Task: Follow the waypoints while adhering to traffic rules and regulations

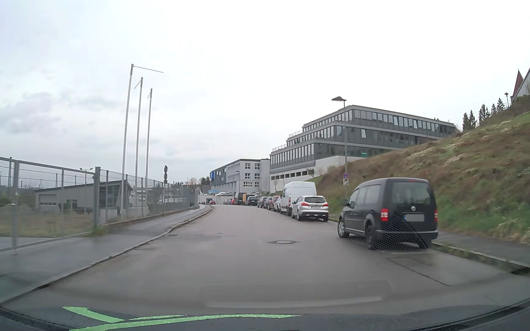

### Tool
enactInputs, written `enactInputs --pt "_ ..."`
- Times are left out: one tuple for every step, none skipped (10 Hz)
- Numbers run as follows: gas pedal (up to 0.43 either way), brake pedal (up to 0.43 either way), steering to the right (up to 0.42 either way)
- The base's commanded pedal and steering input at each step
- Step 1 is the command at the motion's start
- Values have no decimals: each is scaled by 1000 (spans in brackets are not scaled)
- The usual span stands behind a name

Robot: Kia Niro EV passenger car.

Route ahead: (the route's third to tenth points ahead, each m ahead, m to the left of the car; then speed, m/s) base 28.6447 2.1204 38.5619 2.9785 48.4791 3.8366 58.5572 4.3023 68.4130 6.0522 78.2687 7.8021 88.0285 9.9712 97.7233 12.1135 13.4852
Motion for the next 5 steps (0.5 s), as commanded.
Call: enactInputs --pt "110 0 -12" --pt "130 0 -12" --pt "130 0 -12" --pt "130 0 -12" --pt "130 0 -12"
